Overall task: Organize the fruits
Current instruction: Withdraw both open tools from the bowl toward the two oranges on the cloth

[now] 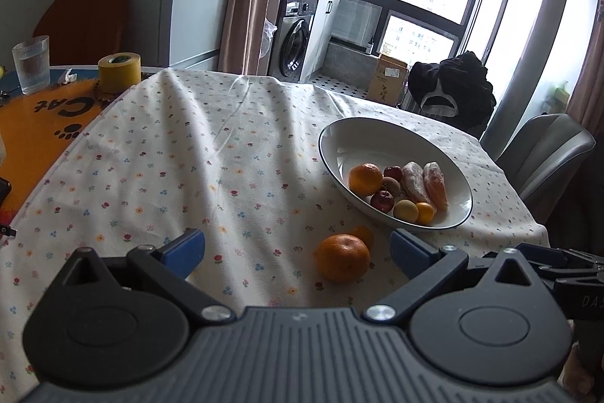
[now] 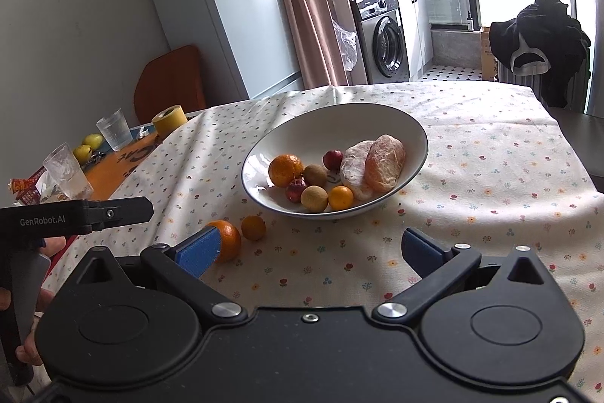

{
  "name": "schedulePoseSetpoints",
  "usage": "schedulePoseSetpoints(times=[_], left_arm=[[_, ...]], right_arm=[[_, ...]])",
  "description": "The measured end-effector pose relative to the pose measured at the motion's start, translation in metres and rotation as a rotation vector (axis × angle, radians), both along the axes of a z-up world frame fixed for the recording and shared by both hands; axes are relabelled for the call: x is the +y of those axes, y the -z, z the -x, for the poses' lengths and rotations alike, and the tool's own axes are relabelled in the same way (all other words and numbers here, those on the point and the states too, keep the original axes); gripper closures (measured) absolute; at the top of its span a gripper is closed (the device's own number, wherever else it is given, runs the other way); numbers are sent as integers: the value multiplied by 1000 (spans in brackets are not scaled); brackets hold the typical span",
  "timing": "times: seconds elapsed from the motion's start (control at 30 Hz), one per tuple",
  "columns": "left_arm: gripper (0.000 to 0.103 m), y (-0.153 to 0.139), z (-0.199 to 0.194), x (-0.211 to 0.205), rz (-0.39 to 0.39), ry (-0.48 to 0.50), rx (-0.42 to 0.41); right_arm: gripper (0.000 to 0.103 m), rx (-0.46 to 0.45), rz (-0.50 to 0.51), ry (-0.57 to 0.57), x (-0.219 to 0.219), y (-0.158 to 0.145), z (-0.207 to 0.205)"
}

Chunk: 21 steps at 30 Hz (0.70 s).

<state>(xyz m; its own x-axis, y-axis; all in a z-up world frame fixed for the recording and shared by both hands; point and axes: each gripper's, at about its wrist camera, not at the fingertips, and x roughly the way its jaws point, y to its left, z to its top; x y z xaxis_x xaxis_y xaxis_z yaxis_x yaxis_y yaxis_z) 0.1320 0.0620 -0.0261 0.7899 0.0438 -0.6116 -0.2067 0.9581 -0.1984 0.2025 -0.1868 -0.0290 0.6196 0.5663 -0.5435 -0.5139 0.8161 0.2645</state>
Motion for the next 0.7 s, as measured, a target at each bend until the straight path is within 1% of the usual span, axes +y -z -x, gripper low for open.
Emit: schedulePoseSetpoints(times=[0.07, 0.23, 0.37, 0.53, 0.7], left_arm=[[0, 3, -2, 0, 13, -3, 11], [0, 11, -5, -2, 3, -1, 28], [0, 17, -8, -3, 13, 5, 32], [1, 21, -13, -11, -27, 16, 38], [2, 27, -21, -15, -24, 27, 49]], right_arm=[[0, 7, -1, 0, 0, 2, 0], [0, 13, 2, 0, -2, 6, -1], [0, 14, 14, 5, -1, 9, -2], [0, 30, 20, 9, 0, 15, -4], [0, 42, 32, 22, 3, 22, -8]])
